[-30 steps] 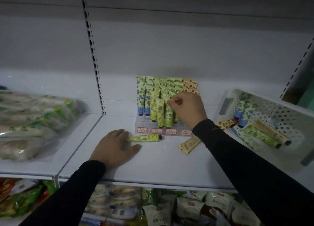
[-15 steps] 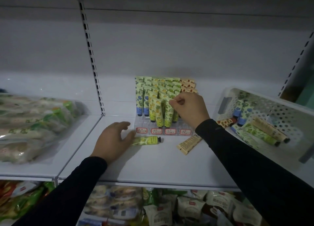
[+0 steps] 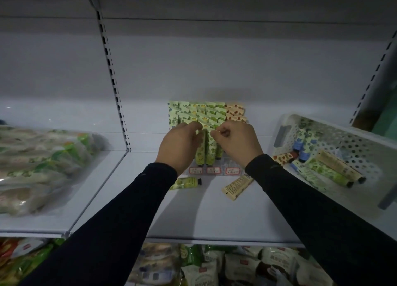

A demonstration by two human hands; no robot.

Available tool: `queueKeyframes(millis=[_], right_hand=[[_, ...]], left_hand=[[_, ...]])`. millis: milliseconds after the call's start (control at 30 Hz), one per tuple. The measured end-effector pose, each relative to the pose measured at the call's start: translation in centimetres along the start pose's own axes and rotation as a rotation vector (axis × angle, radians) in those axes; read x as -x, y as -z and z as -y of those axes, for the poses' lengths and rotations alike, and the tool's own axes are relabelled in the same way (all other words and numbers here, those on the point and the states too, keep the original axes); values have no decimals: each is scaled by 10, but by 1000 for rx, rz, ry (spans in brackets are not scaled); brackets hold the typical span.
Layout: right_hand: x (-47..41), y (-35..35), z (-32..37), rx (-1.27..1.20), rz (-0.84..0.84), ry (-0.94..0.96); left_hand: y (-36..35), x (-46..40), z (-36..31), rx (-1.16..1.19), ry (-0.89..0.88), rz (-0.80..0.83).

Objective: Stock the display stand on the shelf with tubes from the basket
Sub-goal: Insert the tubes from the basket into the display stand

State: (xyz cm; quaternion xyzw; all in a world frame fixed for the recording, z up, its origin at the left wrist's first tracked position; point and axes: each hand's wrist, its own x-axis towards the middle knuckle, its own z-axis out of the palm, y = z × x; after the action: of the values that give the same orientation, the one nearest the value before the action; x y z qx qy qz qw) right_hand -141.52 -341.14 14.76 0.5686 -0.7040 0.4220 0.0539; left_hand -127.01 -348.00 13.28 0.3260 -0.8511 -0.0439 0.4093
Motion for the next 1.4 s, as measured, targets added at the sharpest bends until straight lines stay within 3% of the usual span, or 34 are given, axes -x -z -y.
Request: queueKeyframes(millis=[300, 1200, 1333, 1400], right_hand=[[2, 1, -2, -16, -14, 21], [0, -1, 0, 29, 16, 39], [2, 0, 1, 0, -26, 30], [6, 2, 1, 2, -90, 48]], left_hand=[[2, -7, -1, 20, -69, 36], [8, 12, 5, 132, 48, 53], [14, 21, 17, 42, 93, 107], [18, 28, 26, -52, 113, 253]])
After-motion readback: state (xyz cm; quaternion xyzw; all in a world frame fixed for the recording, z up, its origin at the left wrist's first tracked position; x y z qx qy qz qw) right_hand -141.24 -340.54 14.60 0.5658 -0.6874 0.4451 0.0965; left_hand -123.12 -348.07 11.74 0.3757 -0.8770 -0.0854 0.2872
